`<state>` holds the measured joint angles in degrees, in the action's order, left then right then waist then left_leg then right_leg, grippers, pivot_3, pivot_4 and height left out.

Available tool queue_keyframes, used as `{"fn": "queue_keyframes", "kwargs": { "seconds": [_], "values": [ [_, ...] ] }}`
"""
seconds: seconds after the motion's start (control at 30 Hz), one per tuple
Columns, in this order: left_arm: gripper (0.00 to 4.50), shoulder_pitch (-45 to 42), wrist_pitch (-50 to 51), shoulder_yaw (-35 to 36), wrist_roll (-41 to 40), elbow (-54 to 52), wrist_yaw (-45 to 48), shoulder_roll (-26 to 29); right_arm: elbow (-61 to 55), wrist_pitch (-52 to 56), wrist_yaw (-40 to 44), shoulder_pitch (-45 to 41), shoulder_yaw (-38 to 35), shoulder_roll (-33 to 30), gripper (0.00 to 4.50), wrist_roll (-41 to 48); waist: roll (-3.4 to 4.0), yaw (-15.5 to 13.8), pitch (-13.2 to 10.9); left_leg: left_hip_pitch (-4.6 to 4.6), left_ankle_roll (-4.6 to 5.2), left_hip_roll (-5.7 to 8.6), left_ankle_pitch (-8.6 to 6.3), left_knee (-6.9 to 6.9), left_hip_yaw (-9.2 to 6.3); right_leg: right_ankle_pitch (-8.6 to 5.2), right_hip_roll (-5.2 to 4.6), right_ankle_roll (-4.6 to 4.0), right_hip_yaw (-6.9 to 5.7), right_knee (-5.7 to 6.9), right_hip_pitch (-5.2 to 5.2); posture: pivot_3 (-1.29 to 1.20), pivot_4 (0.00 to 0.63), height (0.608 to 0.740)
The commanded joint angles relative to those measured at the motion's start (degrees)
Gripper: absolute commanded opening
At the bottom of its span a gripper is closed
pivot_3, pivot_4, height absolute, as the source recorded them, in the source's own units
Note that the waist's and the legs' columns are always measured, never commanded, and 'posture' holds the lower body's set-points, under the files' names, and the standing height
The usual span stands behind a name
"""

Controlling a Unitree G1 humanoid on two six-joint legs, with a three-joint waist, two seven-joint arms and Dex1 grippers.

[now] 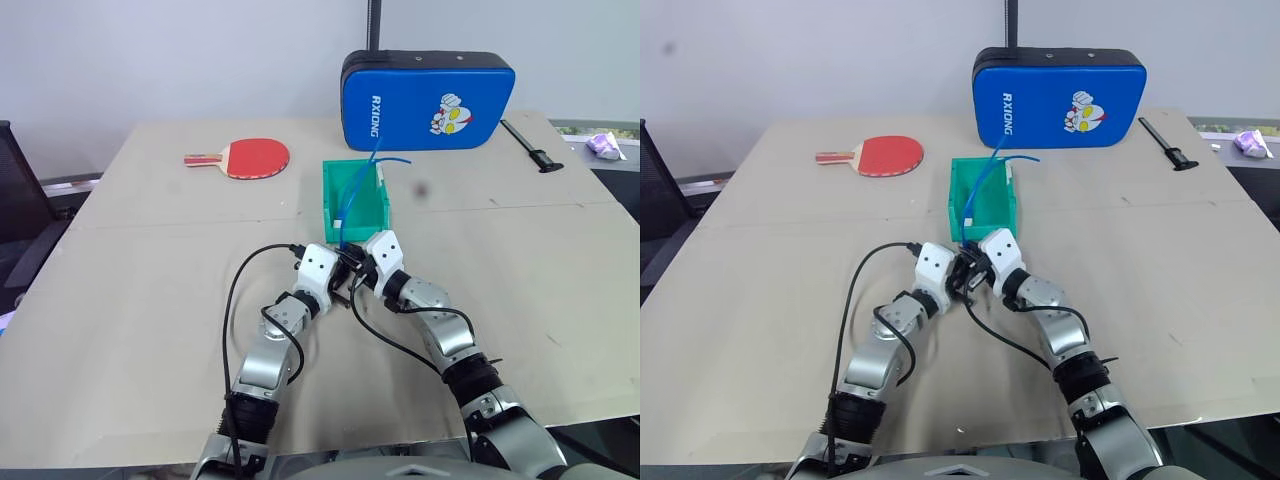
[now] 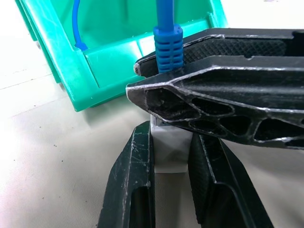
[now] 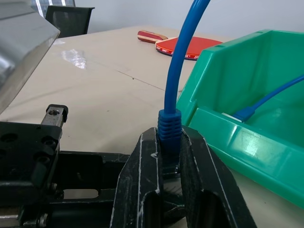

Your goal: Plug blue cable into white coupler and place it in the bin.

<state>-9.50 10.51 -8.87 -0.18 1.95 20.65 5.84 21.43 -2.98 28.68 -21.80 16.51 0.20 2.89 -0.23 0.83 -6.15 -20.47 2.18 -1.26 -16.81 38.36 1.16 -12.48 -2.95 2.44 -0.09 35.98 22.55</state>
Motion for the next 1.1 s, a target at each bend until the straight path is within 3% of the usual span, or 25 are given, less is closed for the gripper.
{"fn": "queue_keyframes", "kwargs": {
  "seconds": [0.03, 0.37, 0.57, 0.63, 0.67, 1.1],
  "values": [
    [0.36, -1.77, -2.81, -2.55, -1.30, -3.77, 1.03, -2.23, 11.89, 10.08, 1.13, 5.19, 4.88, -2.06, 0.00, -5.19, 0.09, 0.00, 0.09, 0.00, 0.00, 0.00, 0.00, 0.00, 0.00, 0.00, 0.00, 0.00, 0.00, 0.00, 0.00, 0.00, 0.150, 0.728],
    [0.36, -1.68, -3.78, -2.63, -1.90, -4.60, 1.53, -2.87, 7.89, 1.44, -1.78, 5.58, 2.20, -1.49, 0.00, -4.14, 0.12, -0.07, 0.04, -0.12, 0.00, 0.02, 0.00, 0.00, -0.02, 0.00, -0.05, 0.00, -0.01, -0.08, 0.06, 0.00, 0.150, 0.728],
    [3.32, -0.27, -2.05, -4.08, -3.14, -7.08, 4.86, -1.99, 8.14, 1.21, -1.36, 5.63, 2.42, -1.63, 0.00, -4.35, 0.15, -0.08, -0.04, -0.17, 0.00, 0.02, 0.00, 0.00, -0.03, -0.01, -0.08, 0.00, -0.03, -0.10, 0.09, 0.00, 0.150, 0.728],
    [3.95, 0.80, -0.71, -3.99, -3.76, -9.42, 6.48, -0.77, 8.09, 0.91, -1.34, 5.72, 2.28, -1.83, 0.00, -4.39, 0.15, -0.01, -0.06, -0.17, 0.00, 0.02, 0.00, 0.00, -0.03, -0.01, -0.08, 0.00, -0.03, -0.11, 0.10, 0.00, 0.150, 0.728],
    [4.48, 1.20, -0.02, -3.86, -4.03, -10.50, 7.08, -0.23, 8.06, 0.81, -1.31, 5.76, 2.25, -1.96, 0.00, -4.40, 0.15, 0.01, -0.06, -0.16, 0.00, 0.00, 0.00, -0.02, -0.03, -0.02, -0.08, 0.00, -0.03, -0.11, 0.11, 0.00, 0.150, 0.728],
    [4.48, 2.79, 4.00, -2.74, -5.69, -16.24, 9.45, 3.53, 5.29, -2.51, 0.20, 5.95, 1.78, -2.60, 0.00, -3.13, 0.05, -0.12, -0.29, -0.22, 0.00, 0.01, -0.01, -0.04, -0.06, -0.05, -0.16, 0.02, -0.05, -0.15, 0.16, 0.00, 0.150, 0.728]
  ]
}}
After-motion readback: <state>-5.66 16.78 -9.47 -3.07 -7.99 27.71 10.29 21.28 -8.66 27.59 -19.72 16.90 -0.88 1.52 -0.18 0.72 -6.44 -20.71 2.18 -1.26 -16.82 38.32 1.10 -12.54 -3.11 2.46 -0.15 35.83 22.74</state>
